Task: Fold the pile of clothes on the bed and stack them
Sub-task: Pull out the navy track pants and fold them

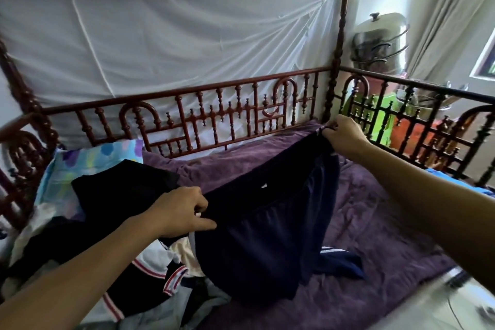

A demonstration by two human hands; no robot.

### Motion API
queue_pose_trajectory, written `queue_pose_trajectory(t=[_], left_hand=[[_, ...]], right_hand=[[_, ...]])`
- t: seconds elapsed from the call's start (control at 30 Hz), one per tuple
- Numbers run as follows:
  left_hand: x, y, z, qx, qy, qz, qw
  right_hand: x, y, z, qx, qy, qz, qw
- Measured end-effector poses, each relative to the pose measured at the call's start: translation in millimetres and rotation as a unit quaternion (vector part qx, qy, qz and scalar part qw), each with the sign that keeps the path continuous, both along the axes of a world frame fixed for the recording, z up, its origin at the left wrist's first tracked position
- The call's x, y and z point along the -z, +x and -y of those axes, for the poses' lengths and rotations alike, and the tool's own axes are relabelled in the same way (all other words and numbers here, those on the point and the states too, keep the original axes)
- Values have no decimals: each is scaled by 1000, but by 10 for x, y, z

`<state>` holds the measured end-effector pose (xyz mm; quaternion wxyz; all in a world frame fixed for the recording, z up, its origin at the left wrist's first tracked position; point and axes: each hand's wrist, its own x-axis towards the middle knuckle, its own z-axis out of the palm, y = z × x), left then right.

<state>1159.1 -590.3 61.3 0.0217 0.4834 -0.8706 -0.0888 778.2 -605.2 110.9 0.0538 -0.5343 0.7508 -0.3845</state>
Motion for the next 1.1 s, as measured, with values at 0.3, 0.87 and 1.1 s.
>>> queue_pose_trajectory(t=[0.3, 0.87, 1.1], left_hand=[[-450, 258, 472, -179, -177, -484, 838], [-54, -1459, 1607, -167, -186, -166, 954], [503, -3103, 2044, -119, -92, -81, 985]], right_hand=[[-245, 310, -316, -176, 74, 345, 919], [839, -1104, -332, -177, 112, 92, 973], [1897, -2570, -306, -40, 204, 25, 978]])
